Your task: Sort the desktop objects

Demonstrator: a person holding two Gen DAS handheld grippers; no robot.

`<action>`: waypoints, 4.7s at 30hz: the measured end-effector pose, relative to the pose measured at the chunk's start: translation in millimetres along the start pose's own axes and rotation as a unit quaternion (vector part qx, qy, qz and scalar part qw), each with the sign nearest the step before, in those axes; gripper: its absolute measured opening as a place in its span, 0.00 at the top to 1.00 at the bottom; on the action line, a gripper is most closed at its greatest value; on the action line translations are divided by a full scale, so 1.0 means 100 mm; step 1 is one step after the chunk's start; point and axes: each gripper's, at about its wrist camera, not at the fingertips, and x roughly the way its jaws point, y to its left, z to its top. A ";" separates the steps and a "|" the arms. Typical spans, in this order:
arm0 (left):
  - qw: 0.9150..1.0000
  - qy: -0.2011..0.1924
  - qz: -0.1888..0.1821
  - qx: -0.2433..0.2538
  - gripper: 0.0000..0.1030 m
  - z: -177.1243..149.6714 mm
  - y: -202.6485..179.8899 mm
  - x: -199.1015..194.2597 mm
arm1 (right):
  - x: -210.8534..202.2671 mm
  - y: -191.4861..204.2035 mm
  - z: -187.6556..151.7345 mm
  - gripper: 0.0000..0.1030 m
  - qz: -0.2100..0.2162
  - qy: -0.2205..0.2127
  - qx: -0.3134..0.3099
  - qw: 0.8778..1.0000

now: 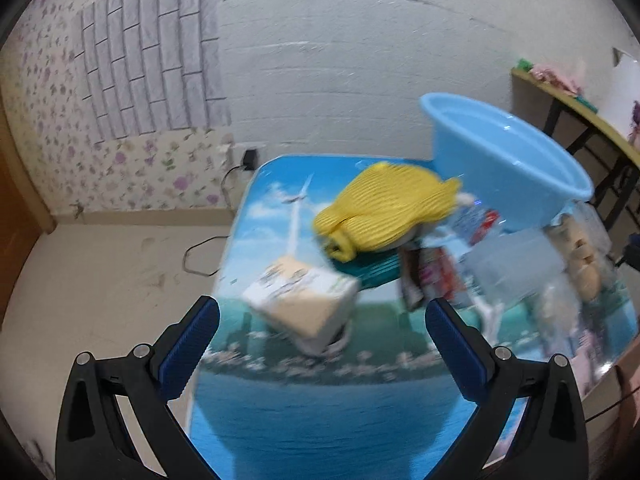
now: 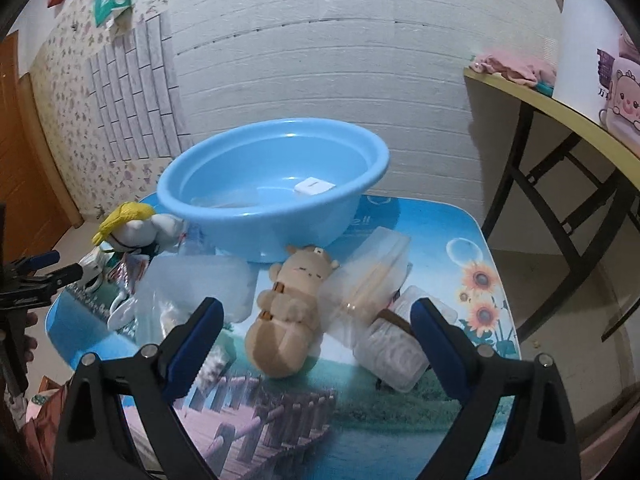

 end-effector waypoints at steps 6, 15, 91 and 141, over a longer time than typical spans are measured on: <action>1.000 0.013 0.012 -0.001 0.00 -0.04 0.15 0.18 | 0.06 -0.13 -0.07 0.07 -0.011 0.019 0.016 1.000; 1.000 0.024 -0.018 -0.001 0.00 0.02 0.24 0.39 | 0.11 -0.29 -0.15 0.07 -0.041 0.043 0.018 0.998; 0.995 0.046 -0.064 0.062 0.33 -0.34 -0.37 -0.02 | 0.46 -0.29 -0.35 0.30 0.010 0.121 -0.026 0.992; 0.998 0.040 -0.012 0.036 0.38 -0.32 -0.40 0.09 | 0.39 -0.29 -0.38 0.44 0.023 0.115 -0.018 0.993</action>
